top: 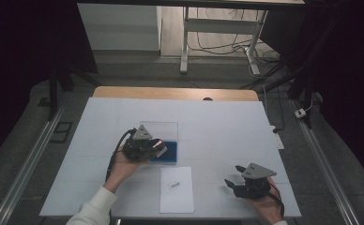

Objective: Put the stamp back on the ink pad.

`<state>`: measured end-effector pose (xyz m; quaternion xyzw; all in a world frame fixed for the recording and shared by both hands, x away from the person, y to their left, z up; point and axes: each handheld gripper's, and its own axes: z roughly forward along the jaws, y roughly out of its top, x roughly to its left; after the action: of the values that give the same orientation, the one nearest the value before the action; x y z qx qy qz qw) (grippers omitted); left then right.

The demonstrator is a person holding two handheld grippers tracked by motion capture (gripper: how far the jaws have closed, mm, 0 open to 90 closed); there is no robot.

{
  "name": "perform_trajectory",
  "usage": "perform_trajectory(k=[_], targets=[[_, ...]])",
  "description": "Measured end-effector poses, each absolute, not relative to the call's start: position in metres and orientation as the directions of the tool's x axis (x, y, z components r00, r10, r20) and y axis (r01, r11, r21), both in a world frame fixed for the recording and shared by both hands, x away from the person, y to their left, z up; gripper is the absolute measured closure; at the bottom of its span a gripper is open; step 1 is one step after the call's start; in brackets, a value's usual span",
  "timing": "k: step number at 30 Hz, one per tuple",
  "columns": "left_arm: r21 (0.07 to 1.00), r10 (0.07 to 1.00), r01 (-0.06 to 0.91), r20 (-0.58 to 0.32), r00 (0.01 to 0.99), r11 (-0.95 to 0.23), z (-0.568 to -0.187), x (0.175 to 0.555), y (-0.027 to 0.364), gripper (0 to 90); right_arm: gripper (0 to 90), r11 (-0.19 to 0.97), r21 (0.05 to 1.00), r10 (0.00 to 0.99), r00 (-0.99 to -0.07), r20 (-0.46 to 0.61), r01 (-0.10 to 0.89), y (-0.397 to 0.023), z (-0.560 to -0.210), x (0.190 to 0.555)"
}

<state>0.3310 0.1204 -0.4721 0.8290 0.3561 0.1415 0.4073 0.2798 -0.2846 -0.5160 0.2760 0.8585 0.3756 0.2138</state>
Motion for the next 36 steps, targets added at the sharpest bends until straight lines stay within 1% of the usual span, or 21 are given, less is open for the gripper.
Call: perform_trajectory(k=[18,28,29,32,36], targets=[[0.72,0.742,0.524,-0.018,0.67,-0.455,-0.493,0.346,0.118,69.7,32.1,0.568,0.761,0.632,-0.758,-0.161,0.313,-0.285,-0.517,0.28],[0.711,0.747,0.527,-0.005,0.665,-0.465,-0.499,0.348,0.116,68.8,32.0,0.569,0.76,0.635,-0.755,-0.164,0.314,-0.285,-0.516,0.28],[0.719,0.746,0.523,-0.008,0.666,-0.459,-0.498,0.347,0.116,67.5,32.0,0.564,0.764,0.634,-0.757,-0.158,0.313,-0.285,-0.517,0.28],[0.742,0.751,0.513,-0.02,0.66,-0.432,-0.495,0.346,0.117,55.9,32.0,0.563,0.765,0.635,-0.756,-0.158,0.314,-0.286,-0.517,0.28],[0.762,0.759,0.499,-0.016,0.651,-0.412,-0.492,0.344,0.119,44.8,32.0,0.564,0.763,0.636,-0.755,-0.158,0.316,-0.286,-0.516,0.28]])
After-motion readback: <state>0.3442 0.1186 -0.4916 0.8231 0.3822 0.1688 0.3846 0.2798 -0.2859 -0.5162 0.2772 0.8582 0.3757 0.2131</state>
